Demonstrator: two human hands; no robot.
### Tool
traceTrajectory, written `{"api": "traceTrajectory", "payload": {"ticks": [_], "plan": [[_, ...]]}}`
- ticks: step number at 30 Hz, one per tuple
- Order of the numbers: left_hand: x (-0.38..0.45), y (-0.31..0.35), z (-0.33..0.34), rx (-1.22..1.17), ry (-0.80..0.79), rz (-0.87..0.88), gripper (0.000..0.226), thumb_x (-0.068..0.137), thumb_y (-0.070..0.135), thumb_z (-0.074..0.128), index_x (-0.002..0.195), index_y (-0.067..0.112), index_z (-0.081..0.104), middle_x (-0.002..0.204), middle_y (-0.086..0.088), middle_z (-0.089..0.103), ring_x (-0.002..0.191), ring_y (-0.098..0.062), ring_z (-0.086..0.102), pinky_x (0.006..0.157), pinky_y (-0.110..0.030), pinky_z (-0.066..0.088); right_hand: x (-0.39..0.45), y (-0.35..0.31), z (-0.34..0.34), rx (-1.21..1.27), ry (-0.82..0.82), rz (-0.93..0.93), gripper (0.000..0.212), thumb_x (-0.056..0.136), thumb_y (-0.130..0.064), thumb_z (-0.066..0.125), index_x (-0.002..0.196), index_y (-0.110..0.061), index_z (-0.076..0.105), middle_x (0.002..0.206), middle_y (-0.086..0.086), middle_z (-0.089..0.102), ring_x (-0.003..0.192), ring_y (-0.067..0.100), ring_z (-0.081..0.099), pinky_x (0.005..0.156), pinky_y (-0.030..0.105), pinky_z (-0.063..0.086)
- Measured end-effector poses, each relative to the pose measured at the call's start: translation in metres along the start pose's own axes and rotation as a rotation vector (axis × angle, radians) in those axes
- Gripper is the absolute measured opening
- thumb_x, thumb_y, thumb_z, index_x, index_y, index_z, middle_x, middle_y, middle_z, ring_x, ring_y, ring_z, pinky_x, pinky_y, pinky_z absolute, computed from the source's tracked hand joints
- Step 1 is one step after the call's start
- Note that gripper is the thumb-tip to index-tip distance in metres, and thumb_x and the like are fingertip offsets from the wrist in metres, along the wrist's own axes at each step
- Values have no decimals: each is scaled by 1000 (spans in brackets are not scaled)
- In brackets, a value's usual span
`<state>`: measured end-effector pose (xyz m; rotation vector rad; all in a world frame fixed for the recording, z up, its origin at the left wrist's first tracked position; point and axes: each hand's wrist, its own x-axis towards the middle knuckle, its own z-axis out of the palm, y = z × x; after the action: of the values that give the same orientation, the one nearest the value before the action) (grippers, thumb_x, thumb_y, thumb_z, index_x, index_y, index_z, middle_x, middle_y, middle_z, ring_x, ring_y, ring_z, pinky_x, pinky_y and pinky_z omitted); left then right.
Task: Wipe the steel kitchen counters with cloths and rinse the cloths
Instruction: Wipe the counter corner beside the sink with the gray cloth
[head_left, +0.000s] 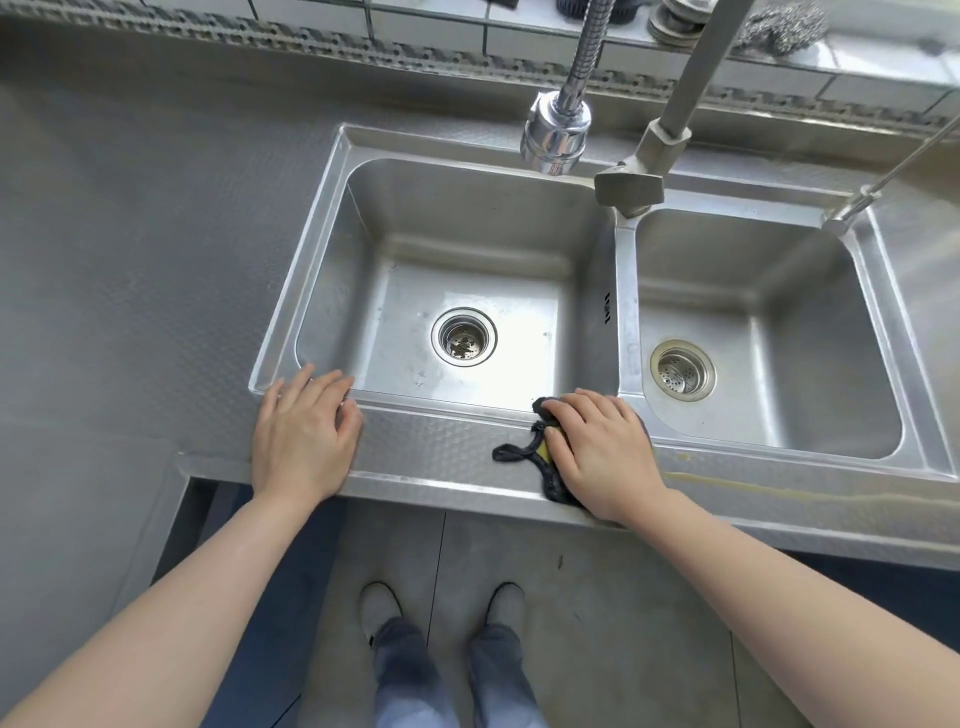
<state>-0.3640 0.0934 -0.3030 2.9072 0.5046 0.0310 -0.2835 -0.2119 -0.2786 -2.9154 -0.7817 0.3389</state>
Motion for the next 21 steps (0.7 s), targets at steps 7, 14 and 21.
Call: {"api": "traceTrajectory", "payload": {"ticks": [7,14,21], "plan": [[-1,1,-2,5,7,-4,54,93,37,27,127,16,64,133,3,62,137,-19,41,116,-39,23,-38,16,7,-24,-15,143,68,97,-44,19,154,-7,24,160,15,24,149,34,18,121,48,15],[0,3,-4,2,10,-14,50,93,35,30,125,18,65,131,3,63,135,-18,43,114,-38,25,-30,0,9,11,54,271,61,94,-35,32,137,6,48,130,31,51,115,45,50,101,52,38],[1,2,-2,-13,35,-24,46,92,34,34,122,19,67,128,4,65,133,-18,45,112,-35,24,-22,-1,12,-30,161,138,42,89,-32,38,110,-6,62,98,17,55,86,37,52,79,47,43]]}}
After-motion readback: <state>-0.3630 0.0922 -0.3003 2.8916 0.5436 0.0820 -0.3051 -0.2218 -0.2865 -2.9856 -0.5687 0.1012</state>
